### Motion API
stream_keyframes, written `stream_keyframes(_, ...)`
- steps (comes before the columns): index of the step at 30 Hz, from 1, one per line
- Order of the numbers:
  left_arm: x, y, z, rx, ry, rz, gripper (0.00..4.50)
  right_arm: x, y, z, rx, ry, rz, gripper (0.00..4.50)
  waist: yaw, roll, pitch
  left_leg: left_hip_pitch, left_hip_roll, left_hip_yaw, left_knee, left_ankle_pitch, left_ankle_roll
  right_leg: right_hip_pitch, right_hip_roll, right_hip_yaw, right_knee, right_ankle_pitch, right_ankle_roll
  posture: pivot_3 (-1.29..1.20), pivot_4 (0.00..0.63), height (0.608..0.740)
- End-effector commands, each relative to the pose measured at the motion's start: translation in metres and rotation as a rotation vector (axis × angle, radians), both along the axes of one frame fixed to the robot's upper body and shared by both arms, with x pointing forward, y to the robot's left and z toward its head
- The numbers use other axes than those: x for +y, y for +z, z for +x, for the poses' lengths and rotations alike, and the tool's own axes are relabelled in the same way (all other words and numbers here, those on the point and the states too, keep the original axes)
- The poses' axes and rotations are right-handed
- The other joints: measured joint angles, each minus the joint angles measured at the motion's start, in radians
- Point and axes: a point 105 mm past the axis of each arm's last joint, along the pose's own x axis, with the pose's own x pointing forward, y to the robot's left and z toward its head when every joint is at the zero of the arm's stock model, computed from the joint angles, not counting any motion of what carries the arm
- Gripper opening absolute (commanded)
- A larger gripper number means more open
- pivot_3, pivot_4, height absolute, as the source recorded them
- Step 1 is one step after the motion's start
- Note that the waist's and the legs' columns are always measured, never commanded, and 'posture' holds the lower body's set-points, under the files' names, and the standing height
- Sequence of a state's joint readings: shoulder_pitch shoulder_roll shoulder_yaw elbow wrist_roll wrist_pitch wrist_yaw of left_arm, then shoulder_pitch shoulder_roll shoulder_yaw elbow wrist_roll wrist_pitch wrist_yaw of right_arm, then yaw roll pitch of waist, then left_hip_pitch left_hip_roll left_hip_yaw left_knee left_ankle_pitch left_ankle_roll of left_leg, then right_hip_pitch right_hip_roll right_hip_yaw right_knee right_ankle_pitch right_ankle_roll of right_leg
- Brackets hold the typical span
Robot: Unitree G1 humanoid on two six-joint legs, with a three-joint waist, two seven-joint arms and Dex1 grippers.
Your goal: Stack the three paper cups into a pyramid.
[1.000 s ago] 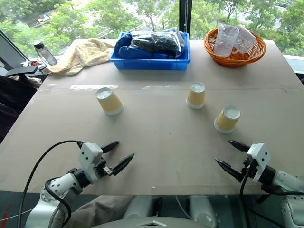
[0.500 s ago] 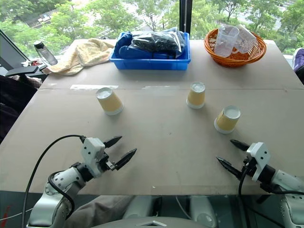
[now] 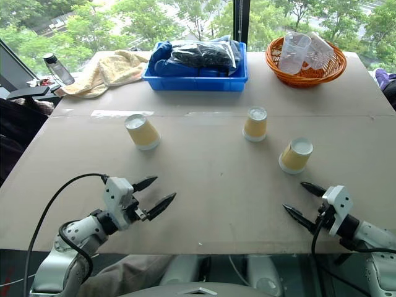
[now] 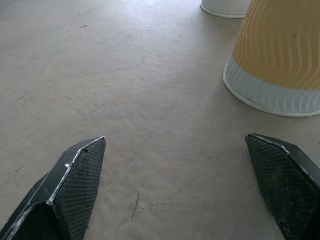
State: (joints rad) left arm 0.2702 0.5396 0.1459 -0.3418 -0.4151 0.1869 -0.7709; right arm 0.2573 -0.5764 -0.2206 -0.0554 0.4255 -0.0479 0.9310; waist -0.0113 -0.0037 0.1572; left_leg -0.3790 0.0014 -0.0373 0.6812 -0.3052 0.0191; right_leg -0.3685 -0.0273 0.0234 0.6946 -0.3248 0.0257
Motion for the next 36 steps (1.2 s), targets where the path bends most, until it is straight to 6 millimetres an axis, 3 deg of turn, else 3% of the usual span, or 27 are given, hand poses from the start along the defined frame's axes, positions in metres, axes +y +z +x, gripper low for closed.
stream_keyframes(1,0.003,0.032,0.002,-0.061,-0.080,0.000,4.50,-0.019,0.021,0.015,-0.086,-0.123,0.025,4.43,0.000,0.001,0.000,0.000,0.000,0.000,0.000,0.000,0.000,0.000,0.000,0.000,0.000,0.000,0.000,0.00,0.150,0.740)
stream_keyframes(6,0.002,0.068,0.003,-0.084,-0.226,0.011,4.50,-0.025,0.041,0.029,-0.139,-0.182,0.080,4.43,0.000,0.001,0.001,0.000,0.000,0.000,0.000,0.000,0.000,0.000,0.000,0.000,0.000,0.000,0.000,0.00,0.150,0.740)
stream_keyframes(13,-0.003,0.105,-0.001,-0.088,-0.411,0.044,4.50,-0.005,0.069,0.049,-0.191,-0.154,0.178,4.43,-0.004,0.002,0.002,0.000,0.000,0.000,0.000,0.000,0.000,-0.001,0.000,0.000,0.000,0.000,0.000,0.00,0.150,0.740)
stream_keyframes(20,-0.005,0.109,-0.002,-0.082,-0.445,0.074,4.50,0.000,0.070,0.064,-0.195,-0.177,0.190,4.43,-0.003,0.002,0.002,-0.002,0.000,0.000,-0.001,0.000,0.000,-0.002,0.000,0.000,0.000,0.000,0.000,0.00,0.150,0.740)
stream_keyframes(29,-0.004,0.113,-0.002,-0.087,-0.436,0.055,4.50,0.005,0.068,0.068,-0.188,-0.150,0.198,4.43,-0.003,0.003,0.002,-0.002,0.000,0.000,-0.001,0.000,0.000,-0.002,0.000,0.000,0.000,0.000,0.000,0.00,0.150,0.740)
stream_keyframes(32,-0.005,0.114,-0.004,-0.085,-0.449,0.028,4.50,0.007,0.068,0.067,-0.183,-0.136,0.197,3.28,-0.003,0.003,0.002,-0.002,0.000,0.000,-0.001,0.000,0.000,-0.002,0.000,0.000,0.000,0.000,0.000,0.00,0.150,0.740)
stream_keyframes(34,-0.005,0.113,-0.004,-0.081,-0.457,0.033,4.50,0.007,0.068,0.067,-0.181,-0.131,0.195,2.23,-0.003,0.003,0.002,-0.002,0.000,0.000,-0.001,0.000,0.000,-0.002,0.000,0.000,0.000,0.000,0.000,0.00,0.150,0.740)
stream_keyframes(36,-0.005,0.113,-0.005,-0.076,-0.469,0.037,4.50,0.006,0.069,0.067,-0.183,-0.132,0.193,2.09,-0.003,0.003,0.002,-0.002,0.000,0.000,-0.001,0.000,0.000,-0.002,0.000,0.000,0.000,0.000,0.000,0.00,0.150,0.740)
